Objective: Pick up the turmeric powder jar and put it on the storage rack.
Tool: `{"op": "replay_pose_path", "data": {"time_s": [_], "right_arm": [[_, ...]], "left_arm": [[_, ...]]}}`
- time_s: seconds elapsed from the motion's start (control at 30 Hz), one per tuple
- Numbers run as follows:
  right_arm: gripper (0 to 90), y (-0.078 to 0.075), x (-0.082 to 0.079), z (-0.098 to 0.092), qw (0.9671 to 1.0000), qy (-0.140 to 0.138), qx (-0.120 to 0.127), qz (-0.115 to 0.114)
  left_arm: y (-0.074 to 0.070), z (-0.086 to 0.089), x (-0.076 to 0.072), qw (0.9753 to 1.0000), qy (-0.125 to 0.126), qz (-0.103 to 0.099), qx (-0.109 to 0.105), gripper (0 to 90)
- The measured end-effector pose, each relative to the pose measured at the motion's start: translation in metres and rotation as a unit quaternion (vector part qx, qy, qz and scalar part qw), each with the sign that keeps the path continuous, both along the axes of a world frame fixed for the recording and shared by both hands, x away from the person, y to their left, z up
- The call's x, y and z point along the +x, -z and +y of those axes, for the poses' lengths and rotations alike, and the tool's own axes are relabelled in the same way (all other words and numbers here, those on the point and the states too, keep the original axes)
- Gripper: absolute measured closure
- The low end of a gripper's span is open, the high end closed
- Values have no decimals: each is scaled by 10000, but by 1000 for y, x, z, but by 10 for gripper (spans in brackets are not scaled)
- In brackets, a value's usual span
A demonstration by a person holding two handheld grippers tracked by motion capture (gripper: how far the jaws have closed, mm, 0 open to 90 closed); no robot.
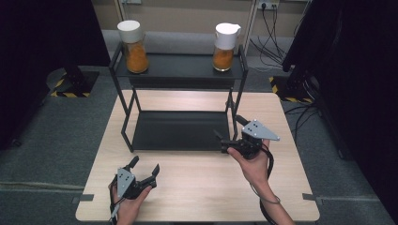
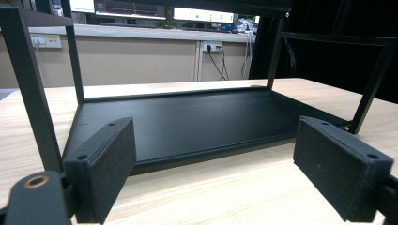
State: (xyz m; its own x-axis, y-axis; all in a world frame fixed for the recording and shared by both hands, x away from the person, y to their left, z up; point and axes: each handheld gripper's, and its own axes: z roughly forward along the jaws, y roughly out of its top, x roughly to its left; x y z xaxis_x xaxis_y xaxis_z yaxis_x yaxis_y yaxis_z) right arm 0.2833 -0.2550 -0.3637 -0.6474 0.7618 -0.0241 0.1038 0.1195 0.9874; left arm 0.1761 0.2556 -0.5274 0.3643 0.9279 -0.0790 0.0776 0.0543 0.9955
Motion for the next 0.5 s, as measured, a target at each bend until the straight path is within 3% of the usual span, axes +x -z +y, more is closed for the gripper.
{"op": "replay_pose_path", "data": {"time_s": [0.5], "right_arm": [[26,29,-7,-8,9993,-125,-88,327]], "left_arm": [[0,0,0,10000,-4,-1,-4,132]]}}
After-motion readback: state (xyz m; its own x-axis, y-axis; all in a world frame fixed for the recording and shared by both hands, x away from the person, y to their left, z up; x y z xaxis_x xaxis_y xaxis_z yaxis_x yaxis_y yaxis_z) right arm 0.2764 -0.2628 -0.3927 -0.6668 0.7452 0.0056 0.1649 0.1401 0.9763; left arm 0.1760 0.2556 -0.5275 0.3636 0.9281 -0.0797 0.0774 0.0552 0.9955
